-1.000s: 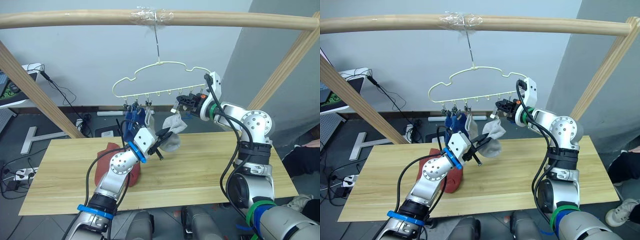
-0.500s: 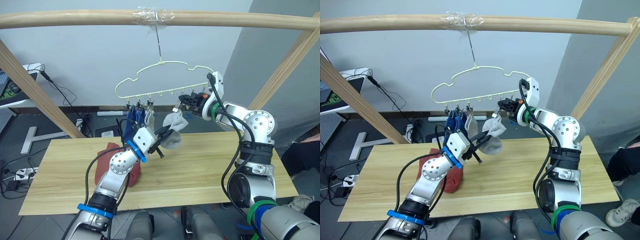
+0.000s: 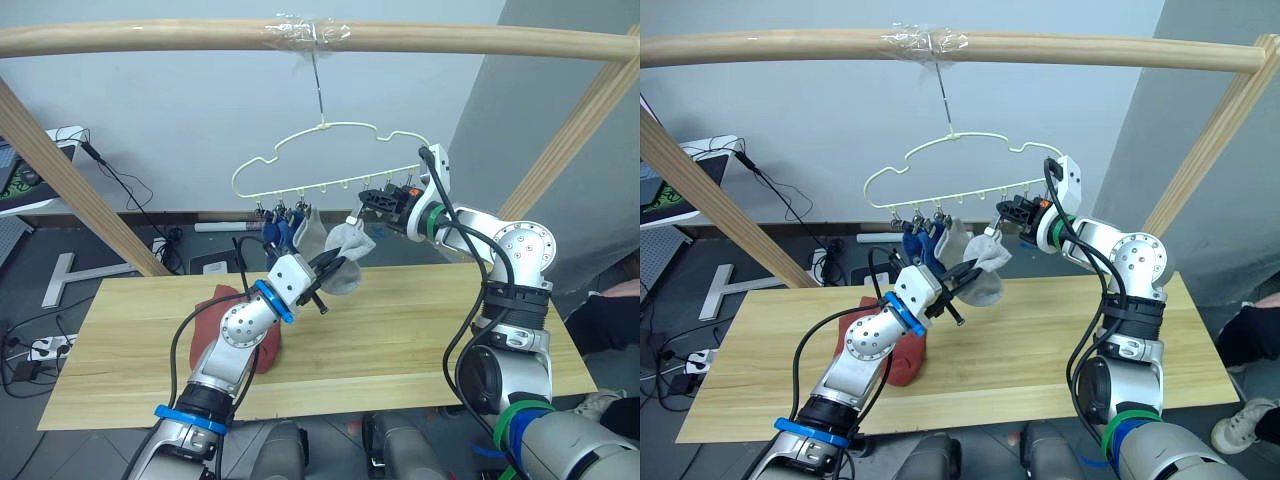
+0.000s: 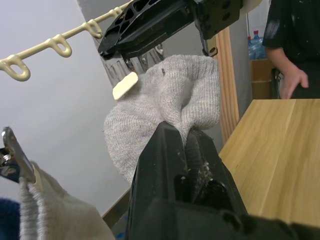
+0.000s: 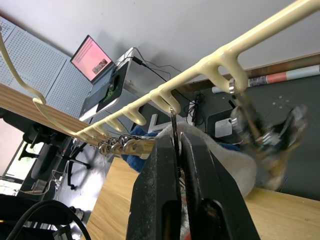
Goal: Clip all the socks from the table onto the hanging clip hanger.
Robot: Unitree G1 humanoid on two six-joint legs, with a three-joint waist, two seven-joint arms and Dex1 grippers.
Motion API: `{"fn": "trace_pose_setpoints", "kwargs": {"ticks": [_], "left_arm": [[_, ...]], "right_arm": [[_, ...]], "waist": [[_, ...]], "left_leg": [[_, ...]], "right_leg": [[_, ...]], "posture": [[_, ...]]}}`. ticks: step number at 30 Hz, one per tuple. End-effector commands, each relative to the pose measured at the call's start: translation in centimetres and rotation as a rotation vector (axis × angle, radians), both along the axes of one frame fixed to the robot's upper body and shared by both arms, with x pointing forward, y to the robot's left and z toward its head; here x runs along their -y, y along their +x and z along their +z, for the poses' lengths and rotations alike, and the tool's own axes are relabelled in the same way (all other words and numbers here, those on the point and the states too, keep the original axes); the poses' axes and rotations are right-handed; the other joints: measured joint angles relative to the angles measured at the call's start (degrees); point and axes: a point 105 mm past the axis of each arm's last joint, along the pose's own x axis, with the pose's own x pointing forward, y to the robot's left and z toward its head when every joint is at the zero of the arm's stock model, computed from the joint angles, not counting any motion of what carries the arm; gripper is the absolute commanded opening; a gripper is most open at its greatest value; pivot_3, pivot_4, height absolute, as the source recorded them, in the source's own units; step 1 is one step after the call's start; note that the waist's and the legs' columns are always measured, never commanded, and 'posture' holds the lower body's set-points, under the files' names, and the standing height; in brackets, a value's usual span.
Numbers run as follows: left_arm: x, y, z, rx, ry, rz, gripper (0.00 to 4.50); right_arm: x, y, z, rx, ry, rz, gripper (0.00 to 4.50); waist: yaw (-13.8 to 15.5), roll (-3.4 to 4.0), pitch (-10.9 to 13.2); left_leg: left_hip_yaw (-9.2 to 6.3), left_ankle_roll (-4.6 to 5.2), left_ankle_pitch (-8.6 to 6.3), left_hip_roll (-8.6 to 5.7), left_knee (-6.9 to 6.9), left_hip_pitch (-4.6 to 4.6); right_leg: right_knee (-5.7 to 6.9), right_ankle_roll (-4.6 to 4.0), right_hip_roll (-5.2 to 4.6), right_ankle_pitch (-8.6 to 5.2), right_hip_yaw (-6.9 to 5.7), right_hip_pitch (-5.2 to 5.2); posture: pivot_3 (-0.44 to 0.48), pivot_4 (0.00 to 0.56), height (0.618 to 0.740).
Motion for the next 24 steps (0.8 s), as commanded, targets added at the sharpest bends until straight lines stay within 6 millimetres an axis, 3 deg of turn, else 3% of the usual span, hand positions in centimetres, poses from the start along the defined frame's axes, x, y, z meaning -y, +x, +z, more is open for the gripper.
{"fn": "trace_pose_setpoints", "kwargs": {"ticks": [1,5,8,15,18,24], "left_arm": [[0.1,0.1,1.4,0.067,-0.016,0.002,0.01],[0.1,0.3,1.5,0.08,-0.013,0.013,0.01],[0.1,0.3,1.7,0.083,-0.018,0.01,0.0],[0.3,0.4,1.6,0.076,-0.02,0.004,0.0],[0.3,0.4,1.5,0.059,-0.025,0.005,0.0],[0.3,0.7,1.6,0.05,-0.037,0.013,0.0]], "right_arm": [[0.6,-0.1,0.2,-0.005,0.003,-0.006,0.0],[0.7,0.0,0.3,-0.004,0.015,-0.006,0.0],[0.6,-0.1,0.4,-0.004,0.026,-0.001,0.85],[0.8,-0.1,1.2,0.019,0.06,0.006,3.54],[1.1,-0.3,2.1,0.043,0.082,0.008,4.44],[1.5,-0.6,3.7,0.098,0.095,-0.015,4.44]], "waist": [[0.0,0.0,0.0],[0.0,0.0,0.0],[-0.01,0.0,0.0],[-0.14,0.0,0.0],[-0.14,0.0,0.0],[-0.15,0.01,0.01]], "left_leg": [[0.0,0.0,0.0,0.0,0.0,0.0],[0.0,0.0,0.0,0.0,0.0,0.0],[0.01,0.0,0.0,0.0,0.0,0.0],[0.01,0.0,0.0,0.02,-0.01,-0.01],[0.02,0.0,0.0,0.02,-0.01,-0.01],[0.04,0.0,0.0,0.02,-0.01,-0.02]], "right_leg": [[0.0,0.0,0.0,0.0,0.0,0.0],[0.0,0.0,0.0,0.0,0.0,0.0],[0.0,0.0,0.0,0.0,0.0,0.0],[0.01,0.0,0.0,0.0,0.0,-0.03],[0.01,0.0,0.01,0.0,0.0,-0.03],[0.02,0.0,0.01,0.0,0.0,-0.04]], "posture": [[0.012,0.169,0.74],[0.011,0.17,0.74],[0.011,0.17,0.74],[0.009,0.172,0.74],[0.009,0.174,0.74],[0.006,0.177,0.74]]}}
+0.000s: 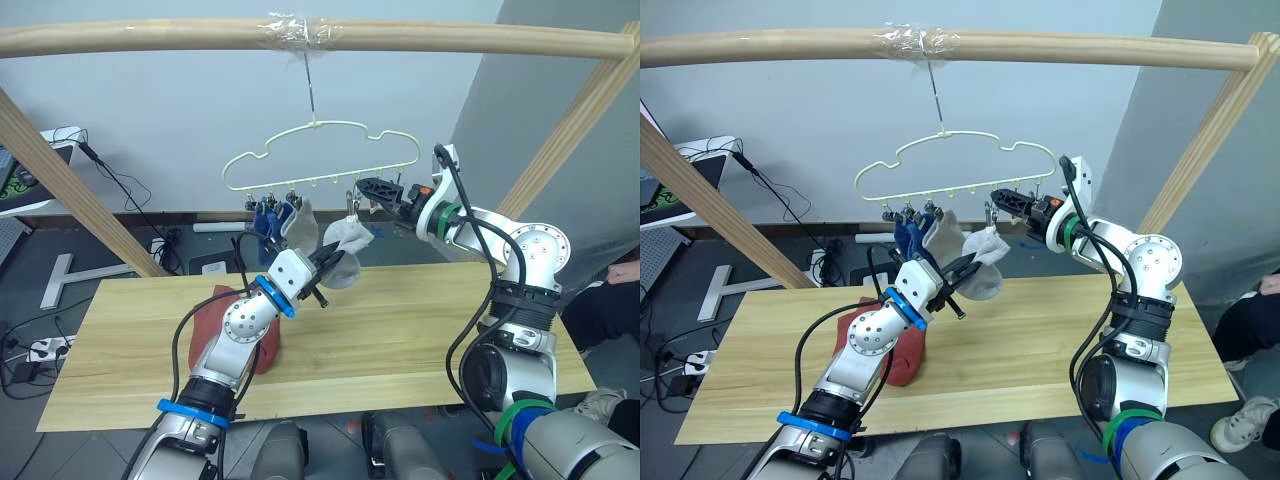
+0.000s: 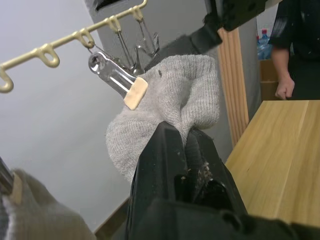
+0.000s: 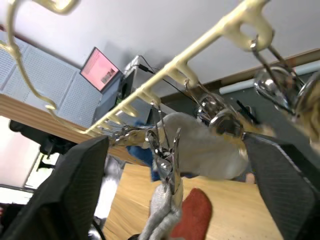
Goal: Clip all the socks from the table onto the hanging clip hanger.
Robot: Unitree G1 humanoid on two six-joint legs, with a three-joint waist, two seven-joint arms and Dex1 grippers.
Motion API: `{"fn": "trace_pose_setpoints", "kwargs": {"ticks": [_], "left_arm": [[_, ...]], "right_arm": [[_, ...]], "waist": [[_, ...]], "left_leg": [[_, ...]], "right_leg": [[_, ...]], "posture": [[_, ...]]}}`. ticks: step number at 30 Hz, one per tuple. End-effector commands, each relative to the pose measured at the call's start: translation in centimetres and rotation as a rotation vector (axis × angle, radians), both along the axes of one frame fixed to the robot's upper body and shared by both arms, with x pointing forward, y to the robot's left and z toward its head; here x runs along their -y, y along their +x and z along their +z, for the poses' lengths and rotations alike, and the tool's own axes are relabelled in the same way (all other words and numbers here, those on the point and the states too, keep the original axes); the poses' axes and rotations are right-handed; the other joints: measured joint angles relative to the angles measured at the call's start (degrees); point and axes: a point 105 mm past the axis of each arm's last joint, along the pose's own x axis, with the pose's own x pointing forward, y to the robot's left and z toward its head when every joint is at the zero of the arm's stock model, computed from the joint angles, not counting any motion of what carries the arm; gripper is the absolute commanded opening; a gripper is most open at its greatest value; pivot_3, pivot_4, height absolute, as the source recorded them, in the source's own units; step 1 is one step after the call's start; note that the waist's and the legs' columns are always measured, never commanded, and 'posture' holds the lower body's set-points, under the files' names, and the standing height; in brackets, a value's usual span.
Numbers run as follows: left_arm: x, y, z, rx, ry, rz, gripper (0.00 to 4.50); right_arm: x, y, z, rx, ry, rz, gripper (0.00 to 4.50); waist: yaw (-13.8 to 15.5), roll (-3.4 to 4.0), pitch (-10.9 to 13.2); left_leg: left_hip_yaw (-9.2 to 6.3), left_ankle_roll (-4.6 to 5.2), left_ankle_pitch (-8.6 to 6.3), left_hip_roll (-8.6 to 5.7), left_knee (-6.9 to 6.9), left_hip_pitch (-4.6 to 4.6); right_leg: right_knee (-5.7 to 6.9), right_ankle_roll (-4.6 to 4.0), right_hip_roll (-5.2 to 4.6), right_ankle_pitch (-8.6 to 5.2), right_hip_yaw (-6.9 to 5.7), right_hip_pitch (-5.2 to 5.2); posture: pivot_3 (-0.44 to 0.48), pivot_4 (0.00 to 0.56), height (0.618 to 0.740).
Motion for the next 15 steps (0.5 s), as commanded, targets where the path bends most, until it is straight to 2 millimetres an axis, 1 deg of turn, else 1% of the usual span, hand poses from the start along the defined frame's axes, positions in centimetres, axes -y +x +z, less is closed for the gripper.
{"fn": "trace_pose_setpoints", "kwargs": {"ticks": [1,3,7,8,9,10,11,14,15], "left_arm": [[0.3,0.1,1.2,0.023,-0.031,-0.016,0.29],[0.3,0.3,1.2,-0.004,-0.051,-0.017,0.85],[0.0,0.6,0.8,-0.073,-0.093,-0.019,2.06],[-0.2,0.6,0.8,-0.087,-0.099,-0.019,2.43],[-0.3,0.6,0.7,-0.097,-0.102,-0.019,2.6],[-0.5,0.5,0.6,-0.102,-0.092,-0.019,2.99],[-0.9,0.5,0.6,-0.108,-0.084,-0.016,3.27],[-1.5,0.4,0.4,-0.133,-0.081,-0.01,4.15],[-1.7,0.4,0.4,-0.146,-0.087,-0.009,4.38]], "right_arm": [[0.2,-0.8,3.1,0.153,-0.04,-0.015,4.49],[0.3,-1.4,2.9,0.213,-0.112,-0.026,4.5],[0.6,-2.2,1.5,0.367,-0.338,-0.063,4.5],[0.8,-2.3,1.0,0.389,-0.366,-0.078,4.5],[0.9,-2.3,0.7,0.405,-0.384,-0.088,4.5],[1.2,-2.4,0.4,0.419,-0.399,-0.115,4.5],[1.4,-2.5,0.1,0.454,-0.437,-0.133,4.5],[1.3,-2.9,-0.5,0.539,-0.516,-0.145,4.5],[1.3,-2.9,-0.7,0.538,-0.507,-0.156,4.5]], "waist": [[-0.01,0.0,0.0],[-0.02,0.01,0.0],[-0.08,0.0,0.0],[-0.11,0.0,0.0],[-0.11,0.0,0.0],[-0.12,0.0,0.0],[-0.16,0.0,0.0],[-0.23,0.01,0.0],[-0.26,0.01,0.0]], "left_leg": [[-0.01,0.0,0.0,0.0,0.0,-0.01],[-0.02,0.0,0.0,0.0,0.0,-0.05],[-0.02,0.01,0.0,-0.01,0.0,-0.1],[0.0,0.01,-0.01,-0.02,0.0,-0.1],[0.03,0.01,0.0,-0.02,0.0,-0.11],[0.02,0.01,0.0,-0.02,0.01,-0.1],[0.04,0.0,0.0,-0.02,0.02,-0.1],[0.05,0.0,0.0,0.03,0.01,-0.04],[0.04,0.0,0.0,0.05,0.02,-0.02]], "right_leg": [[0.0,0.0,0.0,0.0,0.01,0.0],[-0.01,0.01,0.0,0.0,0.0,-0.04],[-0.07,0.08,0.01,-0.05,-0.02,-0.02],[-0.06,0.09,0.01,-0.05,-0.02,-0.02],[-0.06,0.09,0.01,-0.05,-0.02,-0.04],[-0.05,0.09,0.01,-0.05,-0.01,-0.04],[-0.04,0.09,0.01,-0.05,-0.02,-0.06],[-0.01,0.21,0.04,-0.12,-0.01,-0.06],[0.01,0.27,0.05,-0.16,-0.02,-0.06]], "posture": [[0.006,0.177,0.74],[0.006,0.177,0.74],[-0.002,0.176,0.74],[-0.002,0.176,0.74],[-0.003,0.176,0.74],[-0.003,0.176,0.74],[0.001,0.175,0.74],[0.001,0.175,0.74],[0.004,0.173,0.74]]}}
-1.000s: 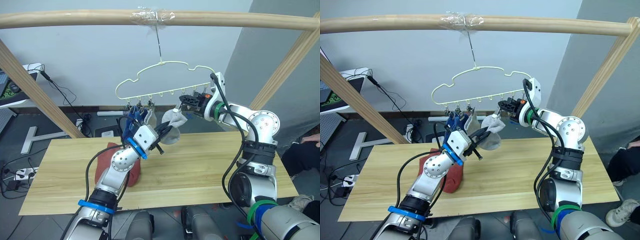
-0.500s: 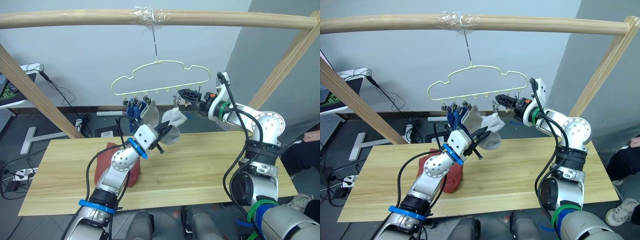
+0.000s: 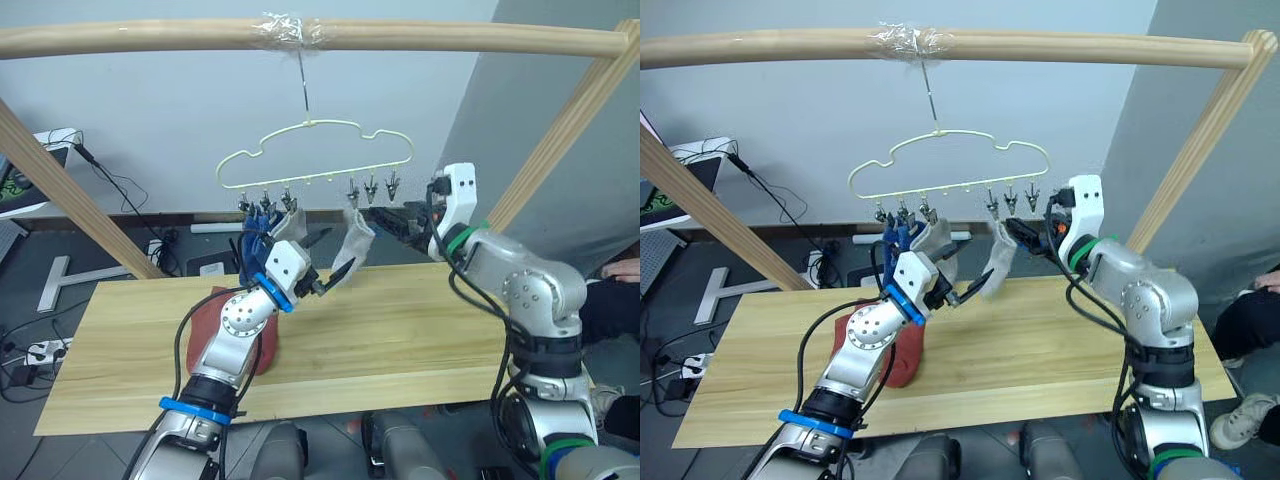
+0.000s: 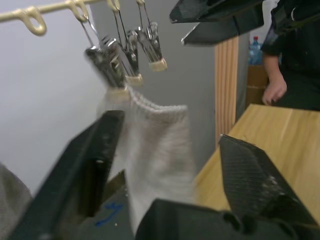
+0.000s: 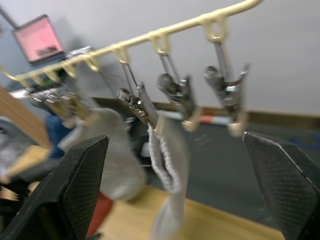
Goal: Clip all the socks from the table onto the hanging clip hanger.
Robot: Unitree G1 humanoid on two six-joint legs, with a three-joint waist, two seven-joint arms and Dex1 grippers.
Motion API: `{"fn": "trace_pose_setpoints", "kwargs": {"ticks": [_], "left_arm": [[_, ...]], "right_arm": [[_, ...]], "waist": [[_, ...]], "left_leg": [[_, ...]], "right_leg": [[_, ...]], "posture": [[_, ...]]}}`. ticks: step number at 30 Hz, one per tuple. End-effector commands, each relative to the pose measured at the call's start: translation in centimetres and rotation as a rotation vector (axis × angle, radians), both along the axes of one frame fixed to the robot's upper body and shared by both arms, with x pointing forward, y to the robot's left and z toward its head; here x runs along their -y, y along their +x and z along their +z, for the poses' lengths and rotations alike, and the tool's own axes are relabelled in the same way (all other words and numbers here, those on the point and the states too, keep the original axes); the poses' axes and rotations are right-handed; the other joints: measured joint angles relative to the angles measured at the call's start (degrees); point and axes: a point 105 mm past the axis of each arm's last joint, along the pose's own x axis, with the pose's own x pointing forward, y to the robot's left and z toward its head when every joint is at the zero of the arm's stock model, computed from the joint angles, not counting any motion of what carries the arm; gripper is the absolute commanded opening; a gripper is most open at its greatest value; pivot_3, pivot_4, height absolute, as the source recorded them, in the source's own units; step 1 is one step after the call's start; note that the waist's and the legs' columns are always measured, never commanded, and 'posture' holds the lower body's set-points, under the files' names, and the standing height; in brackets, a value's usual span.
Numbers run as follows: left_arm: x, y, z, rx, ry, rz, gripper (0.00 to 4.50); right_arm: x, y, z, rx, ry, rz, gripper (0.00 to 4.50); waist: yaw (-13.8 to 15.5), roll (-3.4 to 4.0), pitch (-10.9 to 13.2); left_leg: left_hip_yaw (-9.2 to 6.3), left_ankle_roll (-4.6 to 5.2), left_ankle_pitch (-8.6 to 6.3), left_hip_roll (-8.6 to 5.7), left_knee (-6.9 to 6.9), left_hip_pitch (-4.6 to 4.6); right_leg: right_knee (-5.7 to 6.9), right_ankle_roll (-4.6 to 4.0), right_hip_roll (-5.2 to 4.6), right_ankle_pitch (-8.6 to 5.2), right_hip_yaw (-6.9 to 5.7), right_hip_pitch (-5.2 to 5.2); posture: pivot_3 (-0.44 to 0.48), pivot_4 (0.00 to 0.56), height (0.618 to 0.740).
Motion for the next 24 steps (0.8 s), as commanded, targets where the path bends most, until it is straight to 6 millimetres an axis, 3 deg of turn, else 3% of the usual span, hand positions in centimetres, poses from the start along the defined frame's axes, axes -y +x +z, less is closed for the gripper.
{"fn": "trace_pose_setpoints", "kwargs": {"ticks": [1,5,8,11,16,20,24], "left_arm": [[-1.0,-0.3,1.5,0.016,-0.036,0.002,4.47],[-1.7,-0.7,1.9,0.009,-0.037,0.001,4.49],[-2.0,-0.9,2.2,0.01,-0.036,0.001,4.5],[-2.2,-0.9,2.5,0.009,-0.043,0.008,4.5],[-2.4,-0.8,2.8,0.015,-0.056,0.023,4.5],[-1.9,-1.0,3.0,0.018,-0.066,0.016,4.5],[-1.7,-1.1,3.0,0.018,-0.069,0.015,4.5]], "right_arm": [[-0.7,-0.8,1.5,0.144,-0.013,0.001,4.5],[-0.9,-1.1,0.9,0.161,0.032,-0.049,4.32],[-1.0,-1.3,0.5,0.198,0.0,-0.071,3.68],[-1.0,-1.2,0.5,0.234,-0.036,-0.096,2.67],[-1.2,-1.0,0.7,0.28,-0.058,-0.113,2.67],[-2.1,-0.8,0.7,0.288,-0.043,-0.109,1.76],[-2.3,-0.6,0.7,0.291,-0.04,-0.114,1.76]], "waist": [[-0.02,0.0,0.0],[0.07,0.0,0.0],[0.15,0.0,0.0],[0.2,-0.01,-0.01],[0.2,-0.01,-0.01],[0.18,-0.01,-0.01],[0.22,-0.01,-0.02]], "left_leg": [[0.01,0.0,0.0,0.02,0.0,0.01],[-0.01,0.0,0.01,0.04,0.01,0.03],[0.01,0.0,0.01,0.0,0.03,0.01],[0.08,0.0,0.01,-0.07,0.06,0.01],[0.03,0.0,0.01,-0.02,0.06,0.02],[0.02,-0.01,0.01,0.01,0.05,0.03],[0.04,-0.01,0.01,-0.02,0.07,0.04]], "right_leg": [[-0.01,0.0,0.02,0.0,0.0,0.0],[0.02,0.02,0.03,-0.01,0.03,0.02],[-0.01,0.02,0.01,-0.01,0.03,0.02],[-0.02,0.02,-0.01,-0.01,0.03,0.03],[0.0,0.02,0.0,-0.01,0.02,0.03],[0.01,-0.05,0.0,0.03,0.04,0.03],[0.02,-0.21,0.0,0.13,0.03,0.04]], "posture": [[0.004,0.173,0.74],[0.008,0.171,0.74],[0.013,0.167,0.74],[0.019,0.164,0.74],[0.025,0.158,0.74],[0.026,0.155,0.74],[0.026,0.155,0.74]]}}
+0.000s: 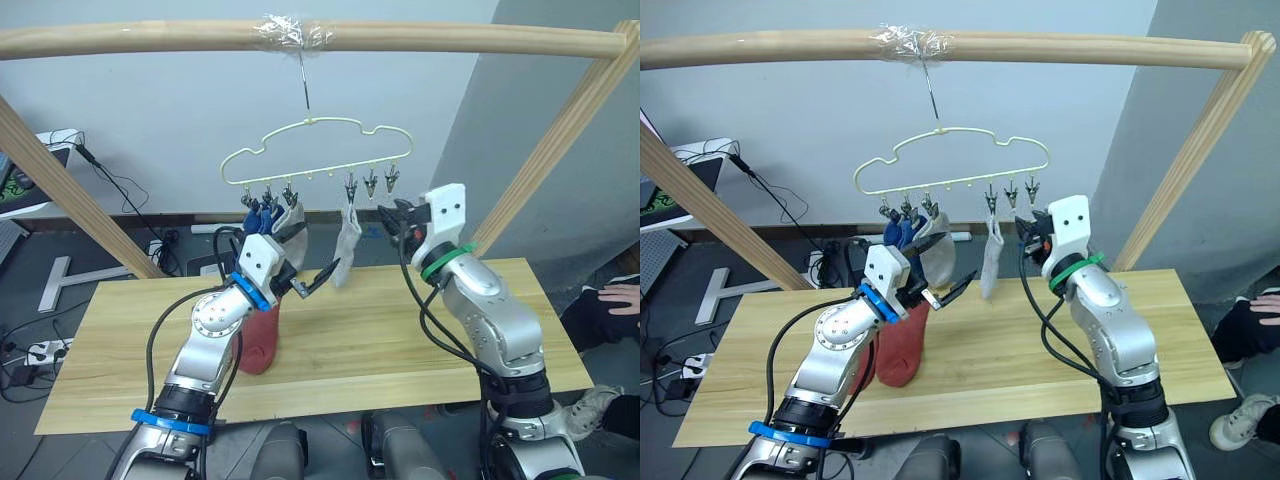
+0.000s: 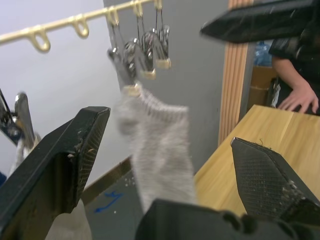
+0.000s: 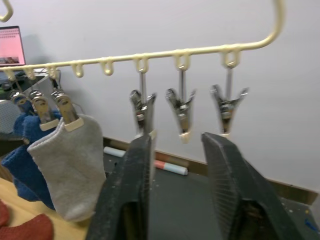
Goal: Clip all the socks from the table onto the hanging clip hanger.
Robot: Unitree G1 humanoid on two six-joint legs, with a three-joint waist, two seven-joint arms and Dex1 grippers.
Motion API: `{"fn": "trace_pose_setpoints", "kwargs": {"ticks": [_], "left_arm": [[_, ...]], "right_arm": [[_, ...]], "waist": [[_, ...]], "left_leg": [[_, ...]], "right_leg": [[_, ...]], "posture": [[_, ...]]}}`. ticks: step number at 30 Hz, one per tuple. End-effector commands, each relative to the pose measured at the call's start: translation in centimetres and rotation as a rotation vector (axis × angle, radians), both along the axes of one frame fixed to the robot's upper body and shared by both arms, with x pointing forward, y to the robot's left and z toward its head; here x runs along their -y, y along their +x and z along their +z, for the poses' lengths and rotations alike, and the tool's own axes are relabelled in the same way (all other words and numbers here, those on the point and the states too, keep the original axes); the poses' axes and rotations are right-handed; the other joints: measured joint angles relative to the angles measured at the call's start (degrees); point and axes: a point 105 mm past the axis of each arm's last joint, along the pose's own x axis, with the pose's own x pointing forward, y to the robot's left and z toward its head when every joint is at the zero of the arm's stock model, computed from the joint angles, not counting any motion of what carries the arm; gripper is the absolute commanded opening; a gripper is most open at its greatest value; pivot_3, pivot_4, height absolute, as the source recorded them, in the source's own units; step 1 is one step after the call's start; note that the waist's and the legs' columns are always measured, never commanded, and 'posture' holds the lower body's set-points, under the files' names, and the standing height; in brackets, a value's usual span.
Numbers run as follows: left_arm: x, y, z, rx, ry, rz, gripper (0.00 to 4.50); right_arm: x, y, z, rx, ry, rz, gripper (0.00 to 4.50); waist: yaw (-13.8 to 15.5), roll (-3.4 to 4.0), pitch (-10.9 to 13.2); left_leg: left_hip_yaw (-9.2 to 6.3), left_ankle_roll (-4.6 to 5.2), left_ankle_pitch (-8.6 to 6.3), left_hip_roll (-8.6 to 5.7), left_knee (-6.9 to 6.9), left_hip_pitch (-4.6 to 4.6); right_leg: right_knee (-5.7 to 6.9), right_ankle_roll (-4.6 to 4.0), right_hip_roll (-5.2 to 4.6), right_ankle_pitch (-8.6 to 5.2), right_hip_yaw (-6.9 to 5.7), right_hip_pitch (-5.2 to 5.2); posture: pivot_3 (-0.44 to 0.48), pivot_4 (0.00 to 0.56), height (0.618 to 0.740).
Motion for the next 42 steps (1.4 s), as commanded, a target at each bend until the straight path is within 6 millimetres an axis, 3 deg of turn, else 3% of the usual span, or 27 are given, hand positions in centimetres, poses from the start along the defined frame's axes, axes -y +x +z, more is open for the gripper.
{"fn": "trace_pose_setpoints", "kwargs": {"ticks": [1,17,23,42], "left_arm": [[0.1,-0.3,1.2,0.043,-0.019,0.001,4.5],[0.3,-0.9,4.0,0.014,-0.165,-0.043,4.5],[0.3,-1.2,5.4,0.018,-0.218,-0.048,4.5],[-0.1,-0.9,6.0,0.056,-0.191,-0.002,4.5]], "right_arm": [[-0.1,0.0,1.4,0.064,0.01,-0.004,1.76],[-0.9,2.7,1.1,0.072,0.014,-0.062,1.76],[-1.1,4.4,1.9,0.093,0.012,-0.081,1.76],[-1.7,5.9,1.8,0.088,0.016,-0.075,1.76]], "waist": [[0.0,0.0,0.0],[0.03,-0.02,-0.03],[0.01,-0.02,-0.03],[0.18,-0.03,-0.04]], "left_leg": [[0.02,0.0,0.0,-0.02,0.0,0.0],[0.0,0.0,0.0,0.0,0.02,0.01],[0.06,0.0,0.0,-0.01,0.05,0.02],[-0.02,0.0,0.0,0.01,0.04,0.05]], "right_leg": [[0.0,0.0,0.0,0.0,0.0,0.0],[0.04,-0.06,0.0,0.04,0.0,0.0],[0.07,-0.08,-0.02,0.07,0.01,-0.01],[0.1,-0.14,-0.02,0.11,0.01,0.02]], "posture": [[0.026,0.155,0.74],[0.037,0.15,0.74],[0.052,0.158,0.74],[0.064,0.167,0.74]]}}
